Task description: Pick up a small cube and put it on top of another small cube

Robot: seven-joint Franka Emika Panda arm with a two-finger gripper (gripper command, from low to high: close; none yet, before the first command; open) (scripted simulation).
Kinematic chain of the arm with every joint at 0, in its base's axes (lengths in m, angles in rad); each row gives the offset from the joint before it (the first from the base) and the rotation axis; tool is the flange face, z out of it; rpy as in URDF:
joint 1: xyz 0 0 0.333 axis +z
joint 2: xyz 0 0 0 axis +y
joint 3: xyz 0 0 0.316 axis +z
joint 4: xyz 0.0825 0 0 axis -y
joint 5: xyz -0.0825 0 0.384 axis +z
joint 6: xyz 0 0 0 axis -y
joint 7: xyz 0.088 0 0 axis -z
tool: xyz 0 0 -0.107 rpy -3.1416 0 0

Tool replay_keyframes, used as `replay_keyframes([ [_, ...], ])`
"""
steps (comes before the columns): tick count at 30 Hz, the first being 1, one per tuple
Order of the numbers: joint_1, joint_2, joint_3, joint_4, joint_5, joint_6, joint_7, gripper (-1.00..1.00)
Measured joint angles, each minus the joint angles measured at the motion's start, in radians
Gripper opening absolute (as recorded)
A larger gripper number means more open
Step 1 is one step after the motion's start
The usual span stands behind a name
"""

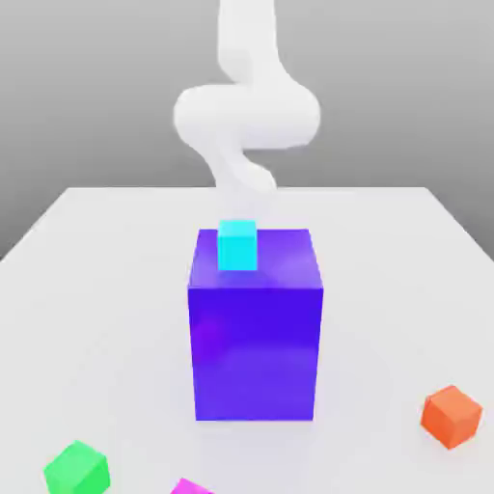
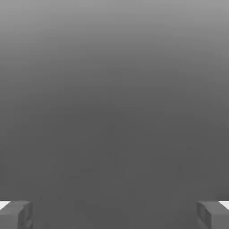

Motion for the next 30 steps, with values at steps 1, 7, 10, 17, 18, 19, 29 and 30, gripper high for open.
replay_keyframes([
  [1,-0.008,0.039,0.004,0.002,-0.003,0.011,0.014,0.0],
  [7,-0.048,0.26,0.021,0.011,-0.021,0.073,0.093,0.0],
  [10,-0.064,0.369,0.026,0.015,-0.031,0.104,0.133,0.0],
  [17,-0.091,0.623,0.023,0.026,-0.049,0.175,0.222,0.0],
  [18,-0.094,0.659,0.022,0.027,-0.05,0.185,0.234,0.0],
  [19,-0.098,0.695,0.021,0.028,-0.05,0.195,0.245,0.0],
  [29,-0.115,1.055,0.007,0.043,-0.011,0.299,0.327,0.0],
  [30,-0.115,1.091,0.006,0.047,-0.008,0.318,0.33,0.0],
])
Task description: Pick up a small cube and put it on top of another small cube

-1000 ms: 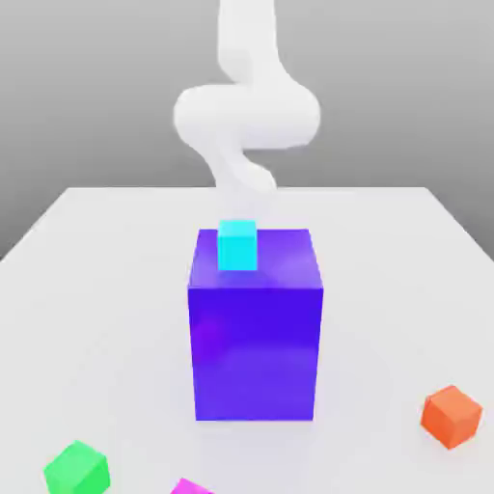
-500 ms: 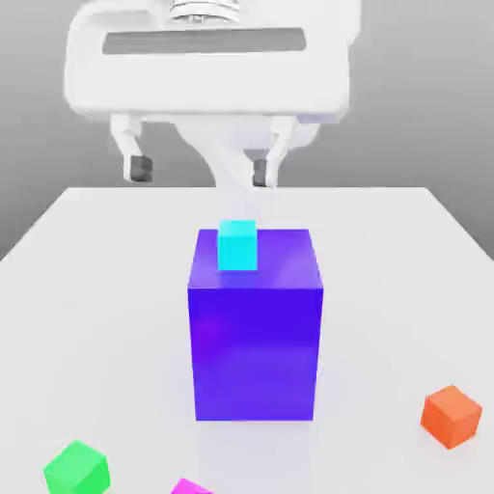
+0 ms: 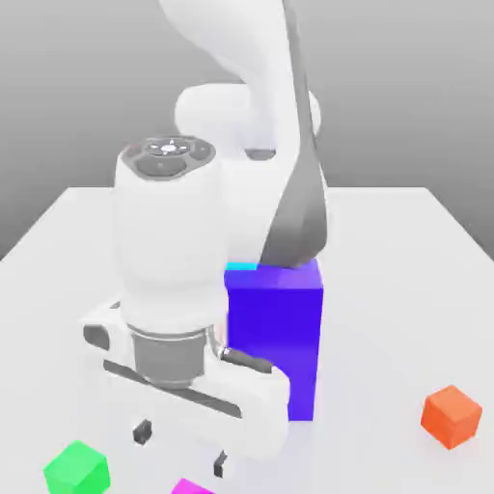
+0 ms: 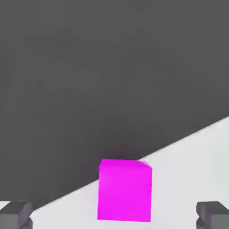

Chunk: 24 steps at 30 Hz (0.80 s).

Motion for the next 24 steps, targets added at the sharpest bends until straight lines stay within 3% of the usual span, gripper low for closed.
replay_keyframes([
  [3,0.001,0.109,-0.002,0.021,0.002,0.077,0.004,0.0],
  [4,0.001,0.142,-0.003,0.028,0.001,0.102,0.005,-1.0],
  [11,0.001,0.148,-0.003,0.029,0.001,0.108,0.005,-1.0],
  [15,-0.001,0.028,-0.001,0.003,0.004,0.014,0.002,-1.0],
  [24,-0.167,-0.118,-0.085,-0.051,0.048,-0.081,-0.198,-1.0],
])
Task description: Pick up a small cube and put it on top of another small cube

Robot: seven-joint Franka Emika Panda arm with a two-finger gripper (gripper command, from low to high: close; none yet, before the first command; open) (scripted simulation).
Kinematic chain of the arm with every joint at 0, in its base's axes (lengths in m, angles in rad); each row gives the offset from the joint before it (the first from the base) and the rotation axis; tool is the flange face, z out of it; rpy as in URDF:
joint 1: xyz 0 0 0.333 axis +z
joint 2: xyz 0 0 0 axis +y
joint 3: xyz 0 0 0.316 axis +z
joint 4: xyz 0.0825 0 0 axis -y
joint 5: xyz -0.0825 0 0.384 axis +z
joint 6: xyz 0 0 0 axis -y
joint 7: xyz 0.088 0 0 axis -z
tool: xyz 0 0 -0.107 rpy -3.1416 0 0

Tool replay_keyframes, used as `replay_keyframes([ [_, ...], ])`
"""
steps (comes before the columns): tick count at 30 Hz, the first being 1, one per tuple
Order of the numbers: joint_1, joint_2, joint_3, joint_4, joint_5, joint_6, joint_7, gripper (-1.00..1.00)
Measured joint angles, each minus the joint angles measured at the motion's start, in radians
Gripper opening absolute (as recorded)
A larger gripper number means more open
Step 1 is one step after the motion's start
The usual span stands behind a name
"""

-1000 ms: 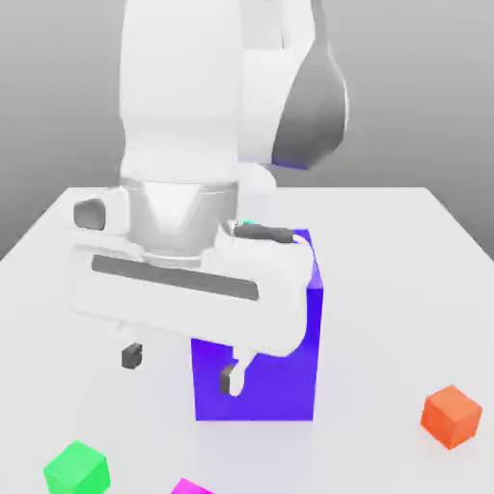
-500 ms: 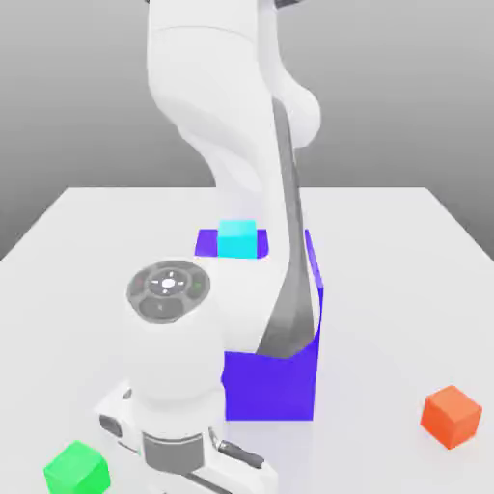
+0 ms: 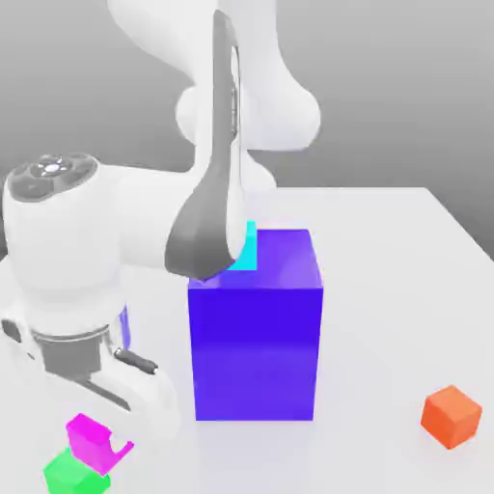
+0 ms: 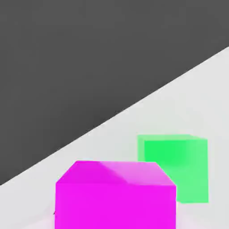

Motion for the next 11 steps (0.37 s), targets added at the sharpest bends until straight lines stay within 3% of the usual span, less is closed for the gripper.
replay_keyframes([
  [3,-0.016,0.085,0.004,0.003,0.017,0.082,-0.022,-1.0],
  [4,-0.02,0.11,0.008,0.004,0.02,0.106,-0.024,1.0],
  [11,-0.02,0.112,0.007,0.004,0.02,0.108,-0.025,1.0],
])
